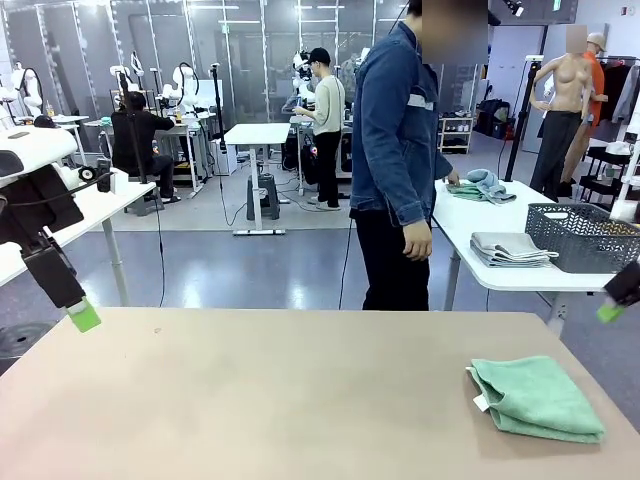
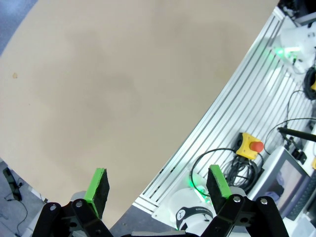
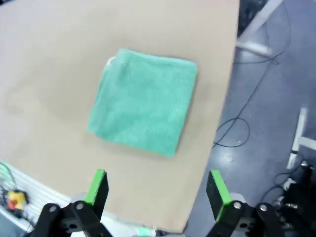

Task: Fold the towels and place them in the basket.
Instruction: When a person lays out a Towel with hook on the table, fold it in half twice.

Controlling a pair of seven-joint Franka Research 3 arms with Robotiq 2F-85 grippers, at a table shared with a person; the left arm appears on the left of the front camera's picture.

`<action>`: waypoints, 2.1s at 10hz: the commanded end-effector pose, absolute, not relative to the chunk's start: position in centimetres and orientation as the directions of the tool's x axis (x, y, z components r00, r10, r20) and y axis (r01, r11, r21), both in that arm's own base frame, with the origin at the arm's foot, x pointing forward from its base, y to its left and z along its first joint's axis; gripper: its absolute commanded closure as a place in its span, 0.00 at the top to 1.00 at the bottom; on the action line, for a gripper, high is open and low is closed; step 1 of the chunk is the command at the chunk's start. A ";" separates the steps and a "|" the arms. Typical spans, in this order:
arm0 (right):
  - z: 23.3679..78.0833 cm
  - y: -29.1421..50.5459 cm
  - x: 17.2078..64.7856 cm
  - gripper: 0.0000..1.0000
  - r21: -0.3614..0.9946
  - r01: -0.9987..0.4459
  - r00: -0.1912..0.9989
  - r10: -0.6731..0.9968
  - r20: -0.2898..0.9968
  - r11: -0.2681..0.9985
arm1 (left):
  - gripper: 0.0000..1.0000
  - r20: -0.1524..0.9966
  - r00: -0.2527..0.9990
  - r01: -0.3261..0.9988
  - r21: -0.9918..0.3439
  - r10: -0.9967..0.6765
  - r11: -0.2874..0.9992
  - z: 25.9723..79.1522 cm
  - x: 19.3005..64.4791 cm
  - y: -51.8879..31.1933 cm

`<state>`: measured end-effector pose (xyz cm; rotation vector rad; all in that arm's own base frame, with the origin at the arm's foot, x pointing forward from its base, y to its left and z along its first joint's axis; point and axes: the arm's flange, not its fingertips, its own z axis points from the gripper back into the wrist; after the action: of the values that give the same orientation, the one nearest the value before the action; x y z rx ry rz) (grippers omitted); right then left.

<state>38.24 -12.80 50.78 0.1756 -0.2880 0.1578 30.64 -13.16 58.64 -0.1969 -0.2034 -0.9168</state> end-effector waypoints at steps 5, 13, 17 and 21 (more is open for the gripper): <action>67.7 -6.8 24.6 1.00 0.089 -0.427 0.817 0.342 0.465 0.900 | 1.00 0.266 0.588 0.802 -0.074 -0.764 0.593 58.6 30.8 -13.2; 69.6 -4.2 21.3 1.00 0.024 -0.491 0.768 0.420 0.483 0.871 | 1.00 0.266 0.588 0.802 -0.074 -0.764 0.593 58.6 30.8 -13.2; 69.6 -4.2 21.3 1.00 0.024 -0.491 0.768 0.420 0.483 0.871 | 1.00 0.266 0.588 0.802 -0.074 -0.764 0.593 58.6 30.8 -13.2; 69.6 -4.2 21.3 1.00 0.024 -0.491 0.768 0.420 0.483 0.871 | 1.00 0.266 0.588 0.802 -0.074 -0.764 0.593 58.6 30.8 -13.2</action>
<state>21.35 -4.02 69.48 0.1624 -0.4867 0.5032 30.64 -13.16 58.64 -0.1966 -0.2035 -0.9168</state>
